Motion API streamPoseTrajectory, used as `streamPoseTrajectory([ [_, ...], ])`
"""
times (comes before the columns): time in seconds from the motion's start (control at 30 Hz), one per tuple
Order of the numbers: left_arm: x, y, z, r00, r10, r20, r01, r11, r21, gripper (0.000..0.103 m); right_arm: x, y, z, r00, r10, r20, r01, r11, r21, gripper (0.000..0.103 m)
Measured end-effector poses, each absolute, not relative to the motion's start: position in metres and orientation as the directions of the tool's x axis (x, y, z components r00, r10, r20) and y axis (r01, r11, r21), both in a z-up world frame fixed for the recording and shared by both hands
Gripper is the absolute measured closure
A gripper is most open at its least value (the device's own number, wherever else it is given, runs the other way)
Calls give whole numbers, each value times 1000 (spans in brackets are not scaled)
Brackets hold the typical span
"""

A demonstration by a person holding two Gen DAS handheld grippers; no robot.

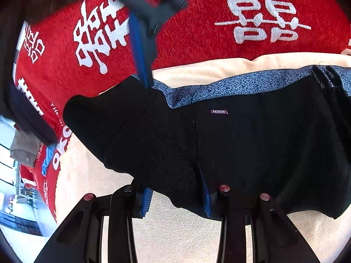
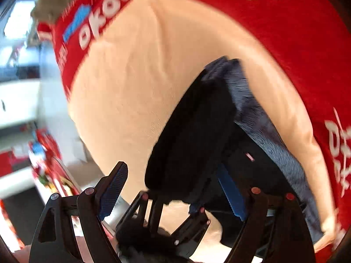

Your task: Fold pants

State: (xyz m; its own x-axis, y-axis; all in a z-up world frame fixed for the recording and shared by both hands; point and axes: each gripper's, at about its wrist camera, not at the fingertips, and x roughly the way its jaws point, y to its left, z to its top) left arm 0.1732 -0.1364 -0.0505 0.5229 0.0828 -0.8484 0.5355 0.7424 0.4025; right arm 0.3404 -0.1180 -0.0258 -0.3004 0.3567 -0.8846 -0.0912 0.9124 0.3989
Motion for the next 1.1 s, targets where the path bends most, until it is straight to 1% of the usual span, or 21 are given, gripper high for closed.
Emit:
streamPoseTrajectory([
  [0.07,168,-139,-49,527,87,-845,534,740,409,64,343,-106,-41,-363,269,-892,-126,935,333,16],
  [0.13,166,-141,-49,532,91,-842,532,738,416,64,343,-103,-55,-410,231,-883,-130,943,307,16],
  [0.17,166,-141,-50,533,94,-841,531,736,419,64,342,-106,-61,-421,225,-879,-122,946,301,30],
  [0.2,165,-142,-49,532,94,-842,532,736,418,64,342,-110,-62,-412,240,-879,-112,944,310,53],
  [0.23,163,-143,-48,522,89,-848,539,736,410,64,341,-116,-60,-392,292,-872,-82,933,349,85],
  [0.33,154,-151,-36,566,70,-822,545,716,436,64,335,-137,-38,-293,366,-883,-68,914,401,85],
  [0.4,151,-156,-23,574,44,-818,552,717,426,64,324,-157,-21,-226,420,-879,-48,896,441,85],
  [0.5,145,-168,4,583,-17,-812,572,719,396,64,306,-203,5,-109,546,-831,46,838,544,85],
  [0.57,135,-178,23,583,-74,-809,597,714,365,64,291,-233,23,-30,605,-796,85,795,601,85],
  [0.7,111,-206,63,569,-193,-799,659,689,302,64,247,-304,56,152,681,-716,134,704,698,85],
  [0.83,82,-246,91,513,-296,-806,730,645,227,64,189,-370,74,313,688,-654,179,634,753,84],
  [0.9,64,-271,97,483,-330,-811,769,604,212,64,154,-405,79,385,675,-630,201,605,771,84],
  [1.0,31,-307,93,438,-360,-824,823,529,207,64,105,-450,70,469,650,-598,251,551,796,82],
  [1.1,2,-341,73,389,-354,-850,869,449,211,64,54,-490,43,530,614,-584,330,486,810,82],
])
